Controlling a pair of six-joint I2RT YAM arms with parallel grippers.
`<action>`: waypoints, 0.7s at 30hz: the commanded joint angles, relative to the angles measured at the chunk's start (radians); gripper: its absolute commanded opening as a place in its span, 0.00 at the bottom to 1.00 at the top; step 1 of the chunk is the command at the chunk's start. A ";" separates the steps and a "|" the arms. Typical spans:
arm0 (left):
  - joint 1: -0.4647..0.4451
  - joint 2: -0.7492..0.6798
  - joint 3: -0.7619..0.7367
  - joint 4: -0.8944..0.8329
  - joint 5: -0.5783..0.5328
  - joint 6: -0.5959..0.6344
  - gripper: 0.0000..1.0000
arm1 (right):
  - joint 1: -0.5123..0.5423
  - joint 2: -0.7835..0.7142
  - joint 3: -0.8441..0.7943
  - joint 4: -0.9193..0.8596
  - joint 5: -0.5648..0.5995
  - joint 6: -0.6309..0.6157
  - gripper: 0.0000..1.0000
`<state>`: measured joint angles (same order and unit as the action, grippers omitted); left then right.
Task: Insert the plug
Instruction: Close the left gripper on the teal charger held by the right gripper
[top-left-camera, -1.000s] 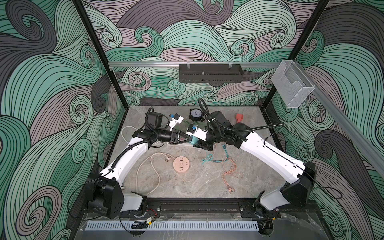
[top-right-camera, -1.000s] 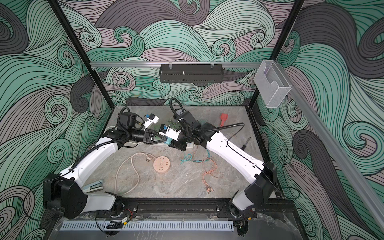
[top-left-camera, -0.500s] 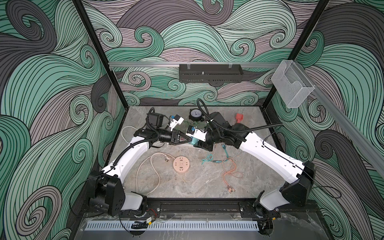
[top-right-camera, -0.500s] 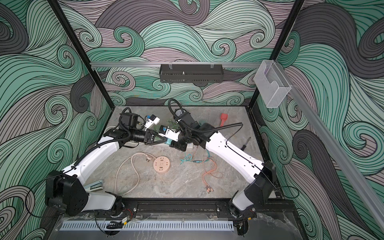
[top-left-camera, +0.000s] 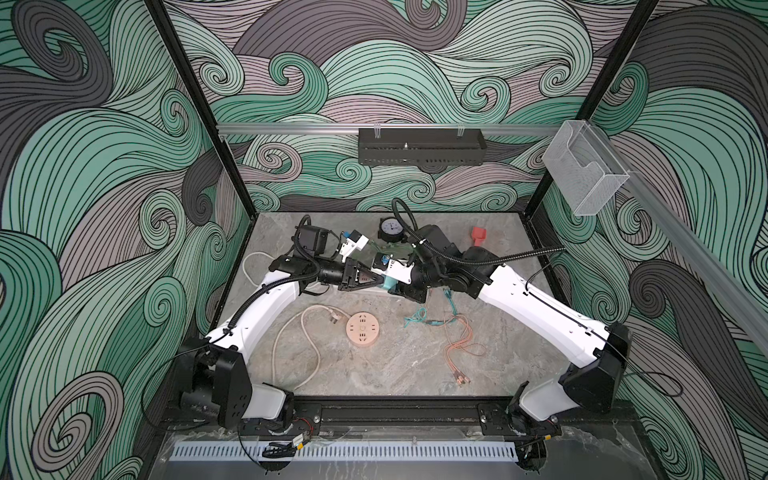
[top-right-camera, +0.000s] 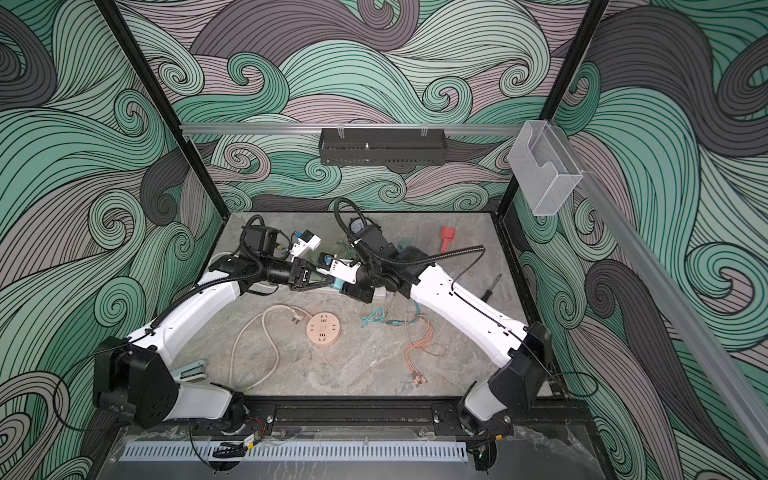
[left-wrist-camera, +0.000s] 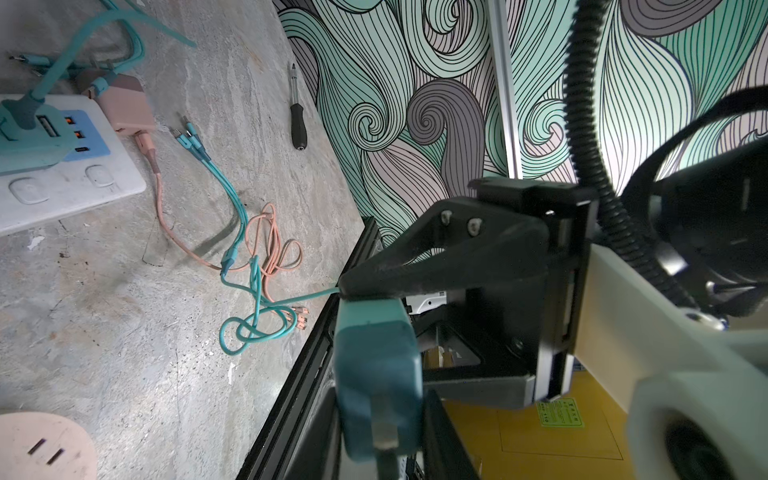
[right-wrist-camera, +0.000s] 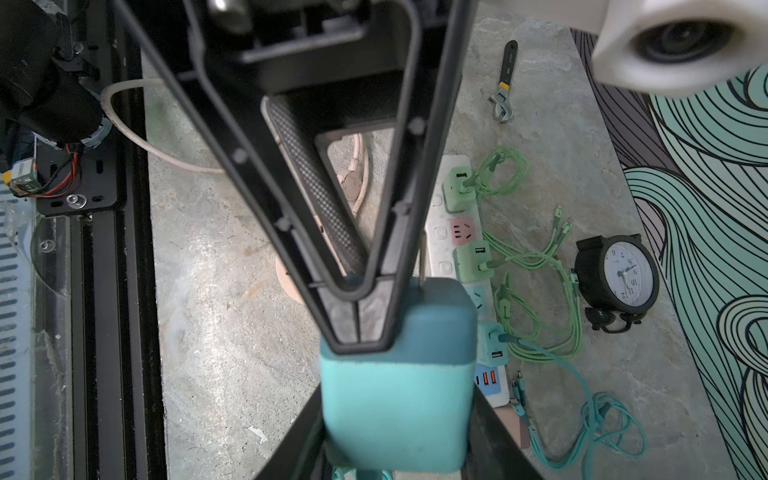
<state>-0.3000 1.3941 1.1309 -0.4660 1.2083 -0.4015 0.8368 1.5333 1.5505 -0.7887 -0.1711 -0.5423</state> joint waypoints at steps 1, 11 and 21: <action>-0.014 0.020 0.053 0.019 0.000 0.014 0.02 | 0.002 -0.066 -0.025 0.024 0.030 0.070 0.55; -0.008 0.047 0.064 0.148 -0.064 -0.077 0.00 | -0.020 -0.363 -0.266 0.198 0.076 0.457 0.80; -0.008 -0.029 -0.018 0.469 -0.065 -0.297 0.00 | -0.053 -0.557 -0.766 1.040 -0.148 1.130 0.76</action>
<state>-0.3042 1.4136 1.1290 -0.1627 1.1305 -0.5999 0.7895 0.9672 0.8341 -0.0826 -0.2592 0.3466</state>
